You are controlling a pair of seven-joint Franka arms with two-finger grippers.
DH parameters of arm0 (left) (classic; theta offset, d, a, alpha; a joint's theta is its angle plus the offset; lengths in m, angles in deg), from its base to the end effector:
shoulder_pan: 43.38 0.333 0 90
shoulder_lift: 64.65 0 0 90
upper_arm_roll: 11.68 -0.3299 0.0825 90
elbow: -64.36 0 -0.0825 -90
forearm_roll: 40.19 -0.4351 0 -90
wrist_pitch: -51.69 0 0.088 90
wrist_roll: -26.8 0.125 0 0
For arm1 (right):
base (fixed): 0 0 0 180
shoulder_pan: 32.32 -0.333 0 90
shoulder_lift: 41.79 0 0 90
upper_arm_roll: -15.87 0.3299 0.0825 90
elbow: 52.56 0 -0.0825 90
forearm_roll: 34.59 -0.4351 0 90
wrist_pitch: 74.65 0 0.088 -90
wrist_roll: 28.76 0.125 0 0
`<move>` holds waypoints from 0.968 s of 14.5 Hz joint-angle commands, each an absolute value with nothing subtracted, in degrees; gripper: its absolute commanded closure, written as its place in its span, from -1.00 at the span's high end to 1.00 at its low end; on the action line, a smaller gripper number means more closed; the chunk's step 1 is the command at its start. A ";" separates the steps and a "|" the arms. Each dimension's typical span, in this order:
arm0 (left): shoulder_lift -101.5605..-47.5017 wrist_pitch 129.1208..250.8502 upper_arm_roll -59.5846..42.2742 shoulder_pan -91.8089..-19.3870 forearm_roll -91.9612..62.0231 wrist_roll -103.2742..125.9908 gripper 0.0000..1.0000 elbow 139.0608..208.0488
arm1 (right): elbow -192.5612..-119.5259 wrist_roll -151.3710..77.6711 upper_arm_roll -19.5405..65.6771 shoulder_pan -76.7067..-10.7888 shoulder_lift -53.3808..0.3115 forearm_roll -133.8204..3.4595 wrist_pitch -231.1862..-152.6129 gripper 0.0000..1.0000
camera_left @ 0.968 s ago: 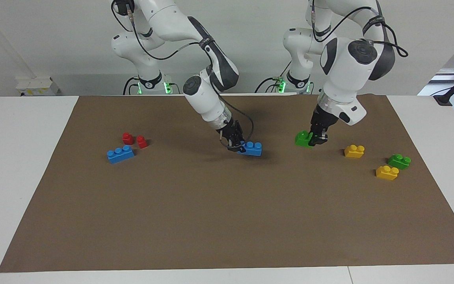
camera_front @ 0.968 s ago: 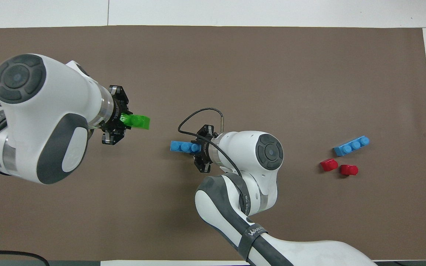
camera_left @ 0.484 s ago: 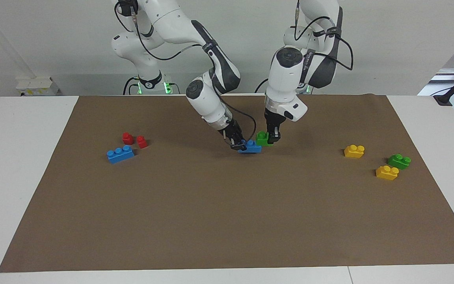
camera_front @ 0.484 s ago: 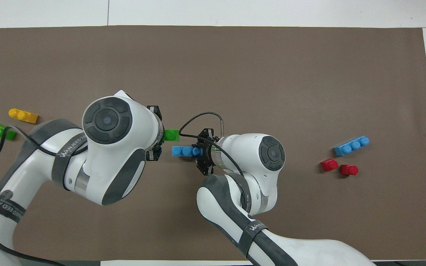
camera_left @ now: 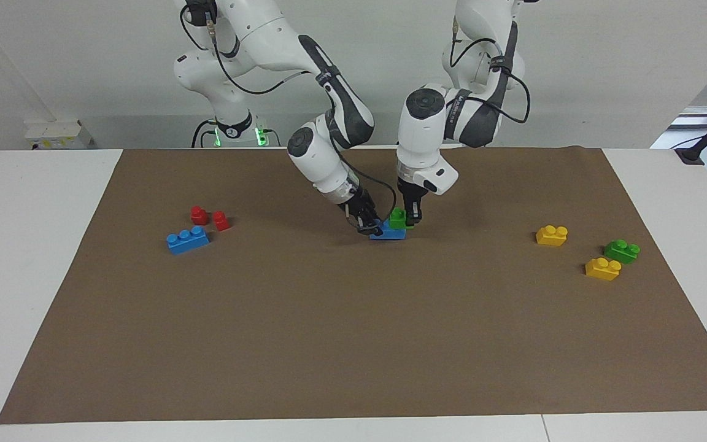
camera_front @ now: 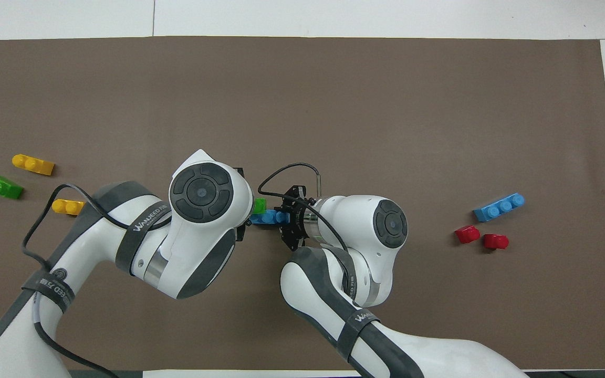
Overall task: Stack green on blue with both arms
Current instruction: 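Press the green brick onto the blue brick with the left gripper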
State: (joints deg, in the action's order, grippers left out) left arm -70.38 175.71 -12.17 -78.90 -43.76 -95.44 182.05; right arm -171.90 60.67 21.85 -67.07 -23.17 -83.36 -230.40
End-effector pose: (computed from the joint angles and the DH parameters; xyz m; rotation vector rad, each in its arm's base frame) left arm 0.5039 -0.3491 0.3583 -2.3111 -2.1261 -0.0843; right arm 0.5080 0.4075 0.2531 -1.8505 1.8978 0.4432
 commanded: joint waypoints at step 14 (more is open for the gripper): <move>-69.22 181.94 -13.18 -81.96 -45.20 -99.41 -1.00 188.19 | -173.58 57.55 21.84 -67.92 -22.72 -86.01 -233.65 -1.00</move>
